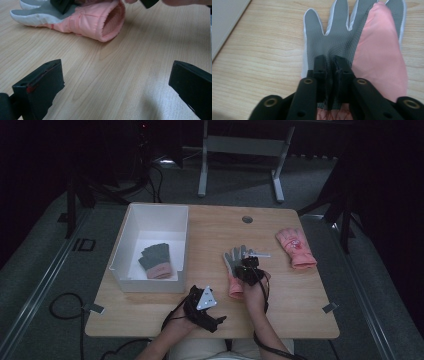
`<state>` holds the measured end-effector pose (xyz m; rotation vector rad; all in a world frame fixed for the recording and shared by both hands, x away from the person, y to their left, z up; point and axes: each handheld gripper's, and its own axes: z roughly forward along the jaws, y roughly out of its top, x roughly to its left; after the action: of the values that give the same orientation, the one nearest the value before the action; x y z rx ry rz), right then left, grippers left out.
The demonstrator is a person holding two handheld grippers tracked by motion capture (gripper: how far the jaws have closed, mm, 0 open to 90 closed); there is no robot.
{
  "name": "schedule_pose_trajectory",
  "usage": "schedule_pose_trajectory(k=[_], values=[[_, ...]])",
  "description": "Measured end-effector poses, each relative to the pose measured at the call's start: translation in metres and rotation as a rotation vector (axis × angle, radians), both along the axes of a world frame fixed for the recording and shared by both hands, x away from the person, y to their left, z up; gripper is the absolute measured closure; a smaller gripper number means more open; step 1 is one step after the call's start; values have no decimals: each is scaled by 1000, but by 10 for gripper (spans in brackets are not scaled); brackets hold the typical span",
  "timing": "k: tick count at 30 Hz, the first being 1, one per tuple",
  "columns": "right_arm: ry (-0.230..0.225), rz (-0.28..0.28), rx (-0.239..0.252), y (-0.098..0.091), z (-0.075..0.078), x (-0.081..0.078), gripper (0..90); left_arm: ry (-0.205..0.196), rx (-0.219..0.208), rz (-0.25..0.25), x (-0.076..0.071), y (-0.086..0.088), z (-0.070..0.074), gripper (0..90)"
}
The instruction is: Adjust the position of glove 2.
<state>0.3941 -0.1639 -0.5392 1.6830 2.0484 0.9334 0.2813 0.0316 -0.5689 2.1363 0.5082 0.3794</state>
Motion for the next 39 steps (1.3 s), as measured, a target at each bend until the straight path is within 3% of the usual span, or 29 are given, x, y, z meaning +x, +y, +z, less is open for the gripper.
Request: schedule_pose_trajectory(k=[5, 7, 12, 14, 18, 19, 21, 26, 32, 39], values=[[-17, 0, 17, 2, 4, -1, 663, 3, 3, -4, 1, 0, -1, 0], [-47, 11, 13, 1, 9, -5, 634, 7, -2, -12, 1, 0, -1, 0], [-109, 62, 58, -8, 29, -15, 591, 12, -8, -17, 2, 1, -2, 0], [-166, 102, 53, -23, 47, -19, 551, 15, -18, -15, 3, 2, -2, 0], [-228, 134, 67, -55, 65, -21, 532, 18, -16, -17, 4, 2, -2, 0], [-242, 128, 42, -63, 68, -20, 529, 19, -18, -17, 4, 2, -2, 0], [-242, 122, 52, -81, 73, -19, 504, 22, -23, -13, 4, 2, -2, 0], [-277, 71, -9, -121, 80, -13, 517, 27, -24, -14, 5, 2, -2, 0], [-302, 87, -117, -166, 78, 3, 562, 28, -22, -12, 5, 3, -3, 0], [-275, 90, -202, -208, 73, 32, 613, 31, -24, -16, 5, 3, -2, 0]])
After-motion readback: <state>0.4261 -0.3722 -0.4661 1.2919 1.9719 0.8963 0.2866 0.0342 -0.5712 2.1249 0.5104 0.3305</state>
